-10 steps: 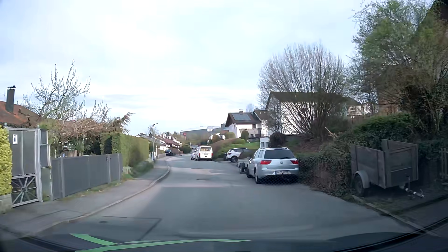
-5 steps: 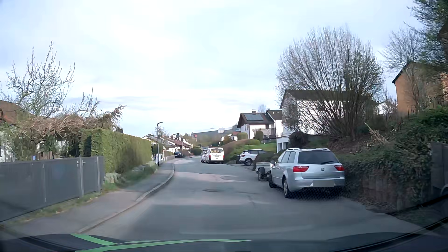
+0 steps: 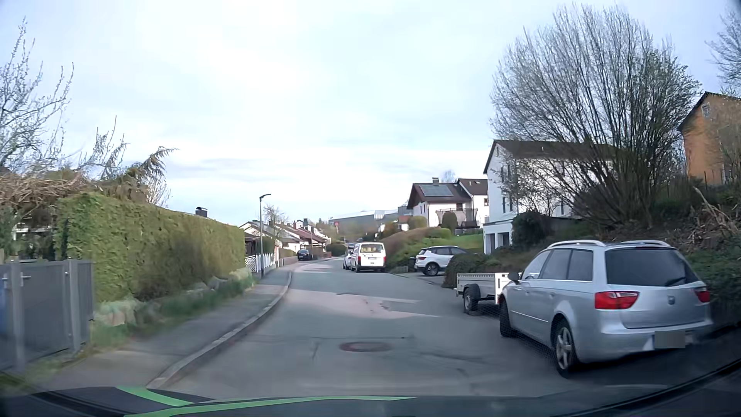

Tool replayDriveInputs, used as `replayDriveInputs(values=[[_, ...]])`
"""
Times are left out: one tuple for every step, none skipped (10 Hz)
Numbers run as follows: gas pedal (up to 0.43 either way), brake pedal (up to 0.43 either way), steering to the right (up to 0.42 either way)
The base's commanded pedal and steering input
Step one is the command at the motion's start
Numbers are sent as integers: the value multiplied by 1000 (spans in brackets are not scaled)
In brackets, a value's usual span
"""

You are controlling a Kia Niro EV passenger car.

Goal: Follow the waypoints while adhering to traffic rules and regulations

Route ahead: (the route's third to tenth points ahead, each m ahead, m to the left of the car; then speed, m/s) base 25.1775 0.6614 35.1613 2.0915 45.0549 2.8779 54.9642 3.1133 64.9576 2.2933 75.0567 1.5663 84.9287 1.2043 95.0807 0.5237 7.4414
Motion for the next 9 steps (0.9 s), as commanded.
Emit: replayDriveInputs(values=[[138,0,-30],[130,0,-30],[130,0,-31],[118,0,-30],[110,0,-30],[98,0,-31],[98,0,-31],[98,0,-31],[79,0,-30]])
